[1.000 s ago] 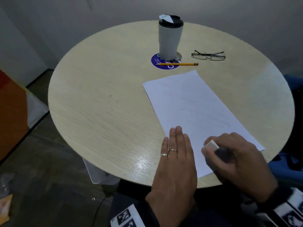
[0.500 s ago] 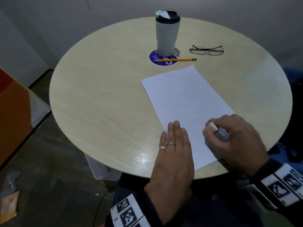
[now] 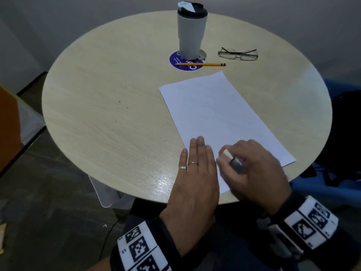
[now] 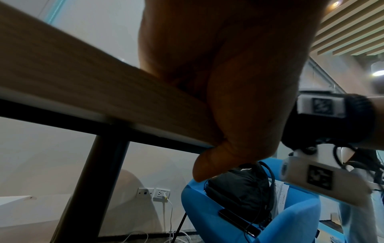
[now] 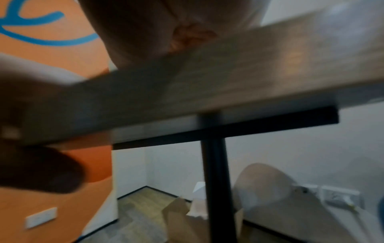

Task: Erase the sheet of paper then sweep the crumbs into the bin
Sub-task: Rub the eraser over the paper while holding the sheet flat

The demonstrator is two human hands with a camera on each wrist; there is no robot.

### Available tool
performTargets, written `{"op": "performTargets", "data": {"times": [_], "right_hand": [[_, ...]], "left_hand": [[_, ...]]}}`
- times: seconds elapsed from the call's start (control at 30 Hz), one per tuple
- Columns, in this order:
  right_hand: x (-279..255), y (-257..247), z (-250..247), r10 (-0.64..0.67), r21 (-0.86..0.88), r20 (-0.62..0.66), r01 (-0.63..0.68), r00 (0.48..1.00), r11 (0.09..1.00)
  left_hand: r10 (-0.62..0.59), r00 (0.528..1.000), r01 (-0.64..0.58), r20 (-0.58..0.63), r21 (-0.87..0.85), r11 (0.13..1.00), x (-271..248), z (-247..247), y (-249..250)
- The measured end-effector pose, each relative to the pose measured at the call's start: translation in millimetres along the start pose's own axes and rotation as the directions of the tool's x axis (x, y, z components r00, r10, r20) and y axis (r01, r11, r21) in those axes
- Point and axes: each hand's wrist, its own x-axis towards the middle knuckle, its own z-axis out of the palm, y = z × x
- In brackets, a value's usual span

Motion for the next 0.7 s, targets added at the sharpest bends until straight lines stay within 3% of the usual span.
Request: {"op": "performTargets", "data": {"times": [0.13,0.27,0.33,0.47,0.6,0.7], "right_hand": [[18.3,17.7,-6.4,0.094,-0.007,-0.097,-0.095,0.991,0.995],[-10.8,-5.6,-3.9,-0.067,0.038,0.032,0.066,0.997,0.997],[-10.5,1.4,-6.8,-0.054,0.051,0.050,0.051,0.997,0.997],[7.6,21.0,-13.8,0.023,-0.048,-0.043,-0.025,0.999,0.999],[-9.1,-1.4,-7.2,-0.120,0.036,0.062,0.118,0.991,0.992],[0.5,14.7,-13.2,-0.015,0.017,0.019,0.014,1.000,1.000]], "left_hand": [[0.007,1.000,-0.007,-0.029,-0.005,1.000,-2.6,1.6,0.0],[0.016,0.999,-0.017,-0.034,-0.033,0.999,-1.9,1.2,-2.3],[0.024,0.998,-0.025,-0.055,-0.026,0.999,-1.4,3.2,-3.5],[0.043,0.995,-0.045,-0.091,-0.018,0.999,-5.4,6.4,-5.6],[0.043,0.997,-0.044,-0.066,-0.008,0.999,-3.7,3.6,-5.8],[0.048,0.996,-0.047,-0.075,0.004,0.999,-4.8,5.1,-5.5]]}}
